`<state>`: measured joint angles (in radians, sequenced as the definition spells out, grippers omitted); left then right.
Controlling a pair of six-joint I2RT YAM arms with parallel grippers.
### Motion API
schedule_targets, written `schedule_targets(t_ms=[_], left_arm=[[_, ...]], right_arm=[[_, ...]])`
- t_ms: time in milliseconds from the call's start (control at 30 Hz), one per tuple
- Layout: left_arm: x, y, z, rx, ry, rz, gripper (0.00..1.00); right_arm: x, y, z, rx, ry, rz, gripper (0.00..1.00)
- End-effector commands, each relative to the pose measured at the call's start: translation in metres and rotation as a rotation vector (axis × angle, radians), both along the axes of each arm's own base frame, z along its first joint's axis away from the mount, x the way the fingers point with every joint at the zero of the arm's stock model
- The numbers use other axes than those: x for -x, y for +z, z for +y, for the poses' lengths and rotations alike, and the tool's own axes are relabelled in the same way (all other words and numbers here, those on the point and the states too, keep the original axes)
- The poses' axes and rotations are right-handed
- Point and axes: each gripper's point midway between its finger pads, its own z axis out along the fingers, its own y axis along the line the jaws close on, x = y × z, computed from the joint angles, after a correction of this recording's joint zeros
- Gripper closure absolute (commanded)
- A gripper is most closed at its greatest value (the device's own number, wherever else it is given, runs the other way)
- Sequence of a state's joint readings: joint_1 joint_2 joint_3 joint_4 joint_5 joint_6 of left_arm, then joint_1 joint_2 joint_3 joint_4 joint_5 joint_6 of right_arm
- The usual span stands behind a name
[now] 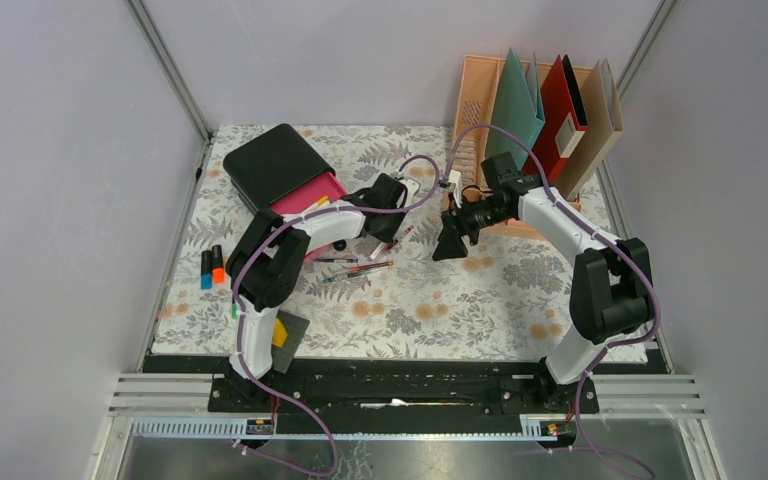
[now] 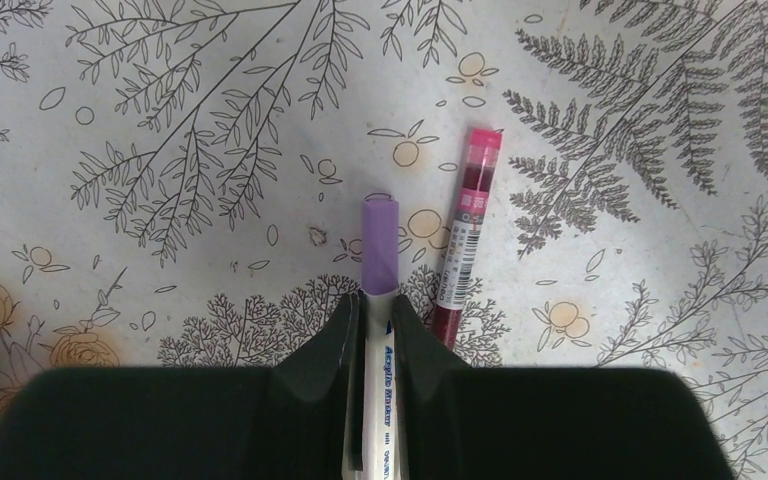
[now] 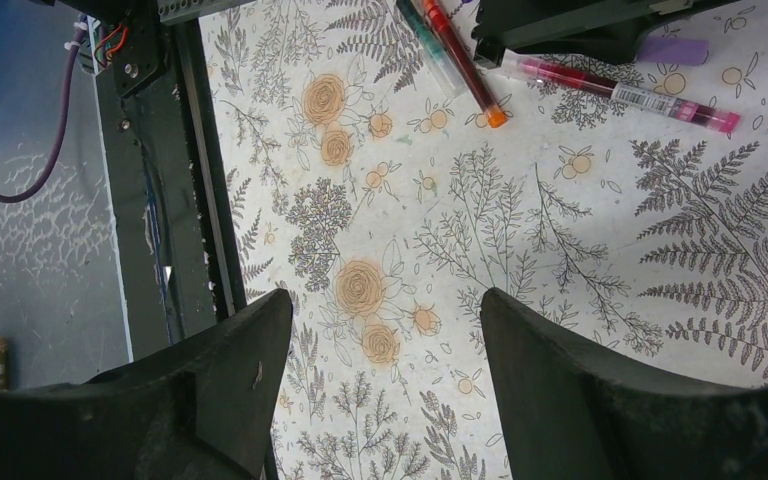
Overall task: Organize the desk
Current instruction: Pick up the stationery from the center of the board.
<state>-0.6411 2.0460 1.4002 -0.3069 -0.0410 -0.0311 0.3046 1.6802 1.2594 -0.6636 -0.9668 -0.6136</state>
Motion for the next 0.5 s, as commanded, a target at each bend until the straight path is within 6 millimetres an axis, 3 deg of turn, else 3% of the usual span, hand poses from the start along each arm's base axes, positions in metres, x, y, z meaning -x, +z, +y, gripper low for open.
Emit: schedule_targets(t_ms=[0,200,467], left_arm=[[0.008,0.001,-0.008,0.042,0.023,0.010,1.00],[0.001,0.056,-0.023,0.219,0.055,-0.113,1.00],[0.010,0.100,-0.024,0.385,0.091,-0.200,1.00]], right_arm=[[-0.006,0.028,0.008,-0.062,0.032,-0.094,0.24],[-0.005,0.029,0.008,-0.065,0.033,-0.097,0.24],[-0.005,0.030,0.008,-0.071,0.033,-0.092,0.23]])
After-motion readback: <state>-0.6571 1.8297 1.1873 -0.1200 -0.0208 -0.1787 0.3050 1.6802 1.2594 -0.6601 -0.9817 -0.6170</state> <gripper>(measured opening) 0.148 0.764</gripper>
